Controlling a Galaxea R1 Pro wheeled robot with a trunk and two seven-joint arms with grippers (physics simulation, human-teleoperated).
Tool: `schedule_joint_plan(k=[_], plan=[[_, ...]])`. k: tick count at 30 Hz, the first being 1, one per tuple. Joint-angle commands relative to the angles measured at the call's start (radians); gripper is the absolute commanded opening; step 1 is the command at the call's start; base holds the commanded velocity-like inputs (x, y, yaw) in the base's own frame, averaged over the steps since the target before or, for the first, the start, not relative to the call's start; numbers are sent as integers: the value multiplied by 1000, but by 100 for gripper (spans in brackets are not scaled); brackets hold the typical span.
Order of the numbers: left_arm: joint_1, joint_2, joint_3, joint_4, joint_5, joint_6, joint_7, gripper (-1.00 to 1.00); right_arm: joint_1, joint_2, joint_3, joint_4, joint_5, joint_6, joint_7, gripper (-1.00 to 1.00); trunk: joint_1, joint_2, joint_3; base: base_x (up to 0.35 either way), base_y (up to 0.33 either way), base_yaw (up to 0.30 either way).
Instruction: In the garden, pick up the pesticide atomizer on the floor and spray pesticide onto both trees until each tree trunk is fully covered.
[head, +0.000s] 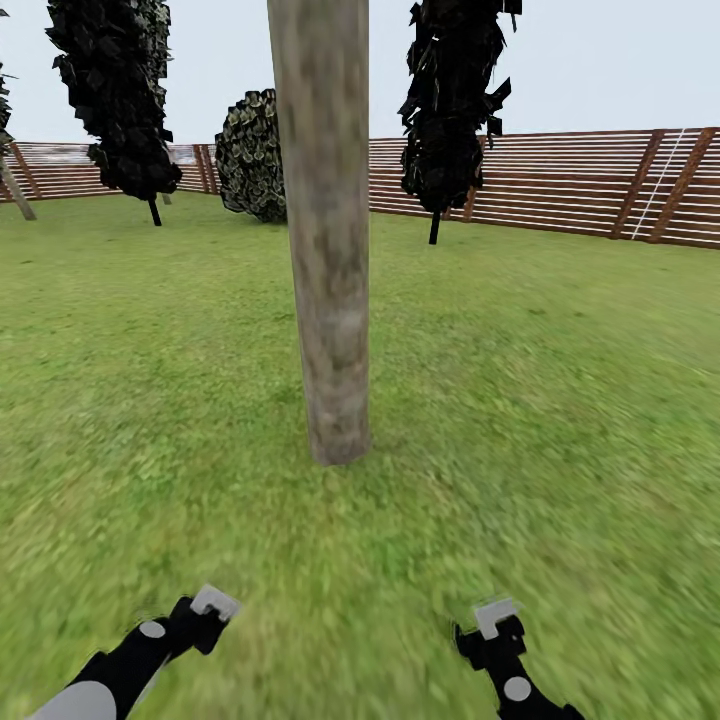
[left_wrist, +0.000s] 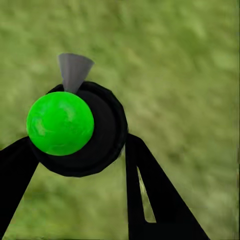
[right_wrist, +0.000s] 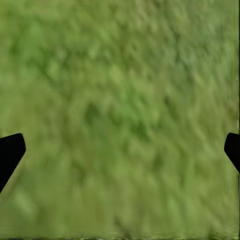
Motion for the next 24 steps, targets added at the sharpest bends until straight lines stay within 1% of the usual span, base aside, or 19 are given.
schedule_joint_plan(k=[1, 3, 5, 6, 8, 9, 10, 11, 13, 14, 15, 18, 19, 21, 24], plan=[[-1, -14, 20, 15, 21, -4, 24, -100, 0, -5, 3, 27, -16, -30, -22, 100, 0, 0, -1, 0, 0, 0], [-1, -28, 26, 25, 54, -4, 41, -100, 0, -9, 5, 42, -29, -48, -36, 100, 0, 0, -1, 0, 0, 0], [-1, -37, 28, 29, 77, -5, 49, -100, 0, -10, 8, 47, -33, -57, -41, 100, 0, 0, -1, 0, 0, 0], [-1, -39, 29, 30, 86, -4, 51, -100, 0, -8, 8, 47, -34, -59, -42, 100, 0, 0, -1, 0, 0, 0], [-1, -43, 37, 31, 123, -2, 54, -100, 0, -4, 6, 47, -37, -62, -45, 100, 0, 0, -1, 0, 0, 0], [-1, -45, 41, 30, 154, 18, 53, -100, 0, -3, 5, 49, -40, -64, -46, 100, 0, 0, -1, 0, 0, 0], [-1, -45, 42, 29, 161, 30, 53, -100, 0, -3, 5, 50, -41, -65, -46, 100, 0, 0, -1, 0, 0, 0], [-1, -46, 42, 26, 170, 60, 53, -100, 0, -3, 5, 52, -42, -66, -47, 100, 0, 0, -1, 0, 0, 0], [-4, -48, 42, 18, 179, 137, 53, -100, 0, -7, 4, 53, -43, -67, -46, 100, 0, 0, -1, 0, 0, 0], [-9, -59, 42, 13, 183, 211, 51, -100, 0, -11, 3, 54, -43, -66, -46, 100, 0, 0, -1, 0, 0, 0], [-9, -63, 42, 11, 184, 219, 50, -100, 0, -12, 3, 54, -44, -66, -46, 100, 0, 0, -1, 0, 0, 0], [-11, -95, 40, -9, 183, 246, 51, -100, 0, -13, 3, 58, -50, -65, -44, 100, 0, 0, -1, 0, 0, 0], [-11, -107, 38, -19, 183, 254, 51, -100, 0, -13, 3, 59, -64, -65, -44, 100, 0, 0, -1, 0, 0, 0], [-13, -112, 39, -28, 183, 259, 52, -100, 1, -13, 3, 59, -83, -68, -44, 100, 0, 0, -1, 14, 0, 0], [-15, -114, 40, -70, 183, 268, 53, -100, 1, -17, 3, 60, -120, -112, -45, 100, 0, 0, -1, 223, 0, 0]])
